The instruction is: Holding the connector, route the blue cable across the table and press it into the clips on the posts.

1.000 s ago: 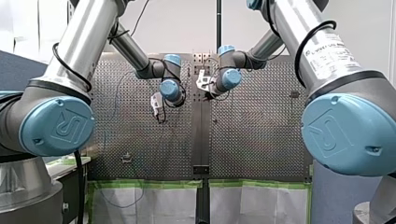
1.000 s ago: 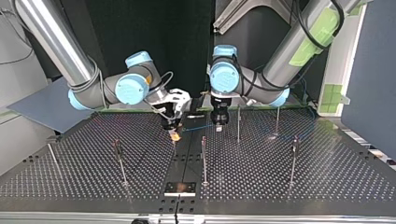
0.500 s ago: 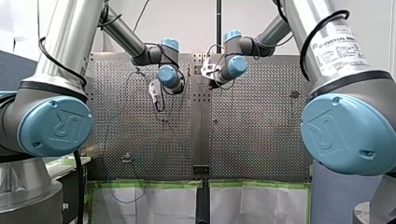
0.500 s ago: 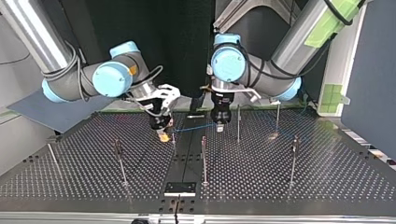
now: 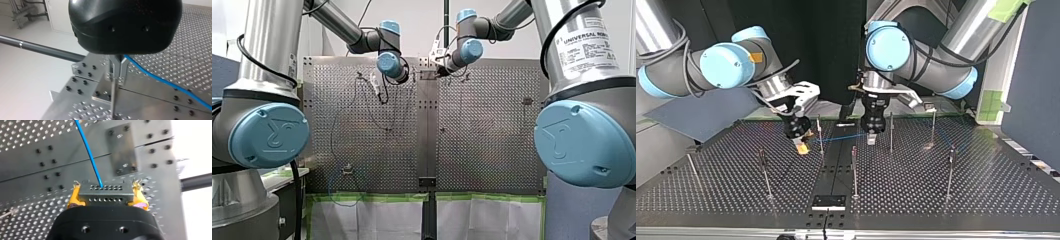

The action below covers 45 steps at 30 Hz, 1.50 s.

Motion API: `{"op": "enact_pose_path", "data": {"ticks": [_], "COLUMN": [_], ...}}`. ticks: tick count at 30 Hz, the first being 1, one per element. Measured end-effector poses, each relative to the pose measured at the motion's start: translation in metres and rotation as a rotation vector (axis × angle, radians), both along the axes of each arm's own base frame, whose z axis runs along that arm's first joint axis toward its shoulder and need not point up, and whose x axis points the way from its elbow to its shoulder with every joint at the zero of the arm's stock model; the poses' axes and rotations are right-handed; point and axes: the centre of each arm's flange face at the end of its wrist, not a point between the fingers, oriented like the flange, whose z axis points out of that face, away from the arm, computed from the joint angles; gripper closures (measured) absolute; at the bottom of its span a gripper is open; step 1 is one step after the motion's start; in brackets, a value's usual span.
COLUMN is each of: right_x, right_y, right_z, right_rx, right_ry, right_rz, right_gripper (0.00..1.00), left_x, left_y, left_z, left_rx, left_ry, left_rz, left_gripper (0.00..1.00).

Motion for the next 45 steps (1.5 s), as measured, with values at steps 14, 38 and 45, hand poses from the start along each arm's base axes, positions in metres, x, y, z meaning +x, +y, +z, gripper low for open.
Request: {"op": "enact_pose_path", "data": {"ticks": [14, 38, 45], "right_x": [-0.007, 0.002, 0.0], "right_y": [0.007, -0.034, -0.054], "right_z": [0.019, -0.007, -0.014], "right_rx": [-0.019, 0.001, 0.005], "right_ry": [-0.021, -0.016, -0.016], "right_rz": [0.015, 0.013, -0.004], "right_gripper": [1.0, 1.0, 1.0], "left_x": [0.022, 0.073, 0.097], "left_y": [0.005, 0.02, 0.015], "left_z": [-0.016, -0.011, -0.021], "left_rx": [-0.009, -0.029, -0.024], "left_ry": [-0.012, -0.065, -0.053], "left_rz": [0.003, -0.001, -0.002], "left_gripper": [1.0, 1.0, 1.0]}}
